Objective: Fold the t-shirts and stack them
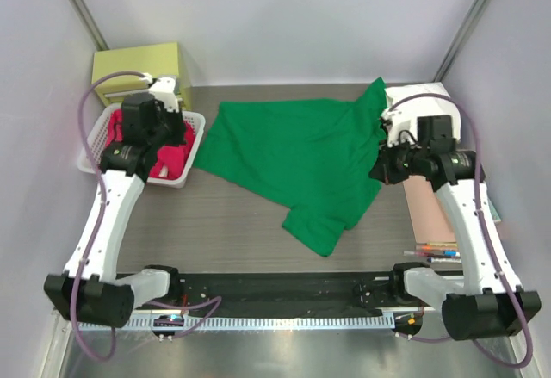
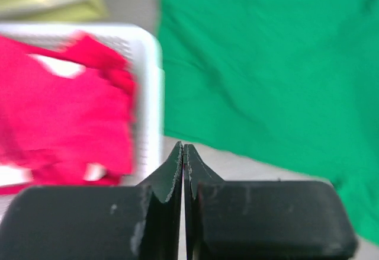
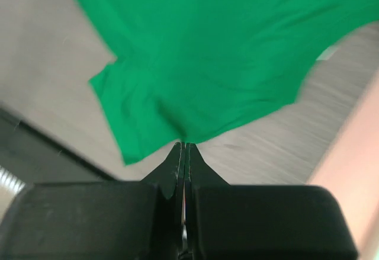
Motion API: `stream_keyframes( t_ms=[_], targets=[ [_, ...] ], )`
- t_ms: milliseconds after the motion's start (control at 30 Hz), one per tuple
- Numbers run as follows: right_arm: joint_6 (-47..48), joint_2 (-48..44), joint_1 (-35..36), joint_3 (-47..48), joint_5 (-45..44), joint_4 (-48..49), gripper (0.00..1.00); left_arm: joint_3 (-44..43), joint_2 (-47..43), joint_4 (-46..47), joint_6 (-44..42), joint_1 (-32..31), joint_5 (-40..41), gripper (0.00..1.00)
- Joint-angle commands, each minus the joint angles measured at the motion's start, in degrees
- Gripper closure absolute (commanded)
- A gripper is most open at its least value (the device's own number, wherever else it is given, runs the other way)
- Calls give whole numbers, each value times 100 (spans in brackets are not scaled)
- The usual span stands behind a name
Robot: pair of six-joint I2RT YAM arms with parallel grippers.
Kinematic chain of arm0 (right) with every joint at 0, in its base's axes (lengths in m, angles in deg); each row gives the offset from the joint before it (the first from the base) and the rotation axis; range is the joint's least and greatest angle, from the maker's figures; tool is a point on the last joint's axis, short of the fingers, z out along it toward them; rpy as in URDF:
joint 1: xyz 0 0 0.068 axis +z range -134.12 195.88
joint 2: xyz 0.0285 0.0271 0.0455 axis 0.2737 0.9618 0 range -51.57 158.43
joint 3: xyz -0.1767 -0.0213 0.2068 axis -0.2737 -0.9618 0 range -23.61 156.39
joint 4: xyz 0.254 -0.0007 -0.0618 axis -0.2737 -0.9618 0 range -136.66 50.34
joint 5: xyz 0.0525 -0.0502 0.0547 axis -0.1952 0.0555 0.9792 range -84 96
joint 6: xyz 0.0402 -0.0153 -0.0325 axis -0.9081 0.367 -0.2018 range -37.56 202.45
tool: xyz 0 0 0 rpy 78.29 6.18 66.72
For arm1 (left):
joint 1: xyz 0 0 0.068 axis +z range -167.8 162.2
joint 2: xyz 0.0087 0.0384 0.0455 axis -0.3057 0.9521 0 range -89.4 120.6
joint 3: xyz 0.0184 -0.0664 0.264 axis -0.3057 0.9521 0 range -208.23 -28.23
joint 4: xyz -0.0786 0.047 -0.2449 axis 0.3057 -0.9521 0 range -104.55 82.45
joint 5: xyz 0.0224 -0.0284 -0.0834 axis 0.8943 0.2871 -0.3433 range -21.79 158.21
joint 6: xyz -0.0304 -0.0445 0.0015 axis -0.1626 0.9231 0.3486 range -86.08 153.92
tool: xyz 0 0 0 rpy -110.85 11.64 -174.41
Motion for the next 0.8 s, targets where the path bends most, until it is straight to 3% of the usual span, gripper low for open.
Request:
stream_keyframes(
  t_ms=[0, 233, 433, 767],
  targets=[
    [10, 495, 911, 117, 266, 117, 99, 25, -846, 563, -403, 144, 1348, 100],
    [114, 1883, 2239, 1089, -902, 734, 99, 465, -1804, 590, -403, 487, 1954, 100],
    [106, 3183, 2872, 1961, -1018, 1050, 99, 887, -2253, 449, -518, 574, 1991, 100],
    [176, 4906, 3171, 2331, -991, 1463, 99, 1046, -2517, 318, -588, 671, 1999, 100]
  ],
)
